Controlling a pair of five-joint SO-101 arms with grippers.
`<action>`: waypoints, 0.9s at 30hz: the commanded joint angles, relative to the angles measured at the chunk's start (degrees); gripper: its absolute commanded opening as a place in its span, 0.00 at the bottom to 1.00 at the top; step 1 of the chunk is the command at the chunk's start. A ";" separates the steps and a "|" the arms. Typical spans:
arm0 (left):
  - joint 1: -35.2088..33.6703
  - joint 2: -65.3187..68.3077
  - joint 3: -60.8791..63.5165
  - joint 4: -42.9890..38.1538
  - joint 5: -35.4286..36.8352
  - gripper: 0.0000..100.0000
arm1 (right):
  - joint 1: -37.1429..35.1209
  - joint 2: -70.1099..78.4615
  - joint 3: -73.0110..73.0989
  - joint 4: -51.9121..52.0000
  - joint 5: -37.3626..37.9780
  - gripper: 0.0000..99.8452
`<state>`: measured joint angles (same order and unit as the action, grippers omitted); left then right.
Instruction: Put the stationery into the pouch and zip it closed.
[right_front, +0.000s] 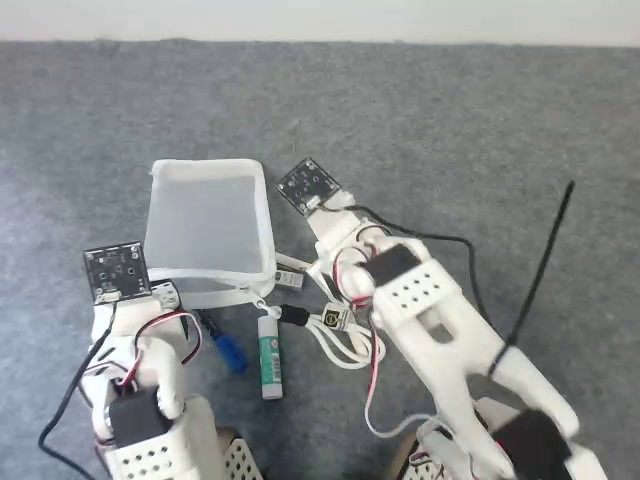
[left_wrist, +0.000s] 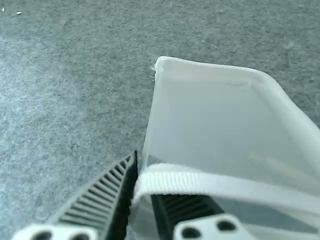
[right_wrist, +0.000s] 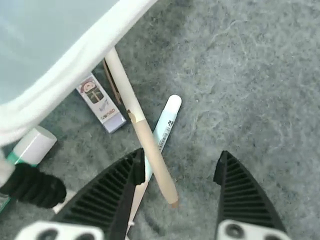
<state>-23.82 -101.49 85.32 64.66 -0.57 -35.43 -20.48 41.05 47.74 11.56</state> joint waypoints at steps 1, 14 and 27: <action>-0.35 -0.18 -4.70 -0.79 0.88 0.01 | 0.40 4.00 -6.86 -0.92 -0.62 0.21; -0.35 -0.18 -4.70 -0.79 0.88 0.01 | 0.40 22.02 -19.16 -1.01 -3.60 0.21; -0.35 -0.18 -4.70 -0.79 0.88 0.01 | 0.66 31.52 -26.90 2.07 -4.75 0.21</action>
<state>-23.82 -101.49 85.32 64.66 -0.57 -35.43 11.25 17.76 49.14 7.43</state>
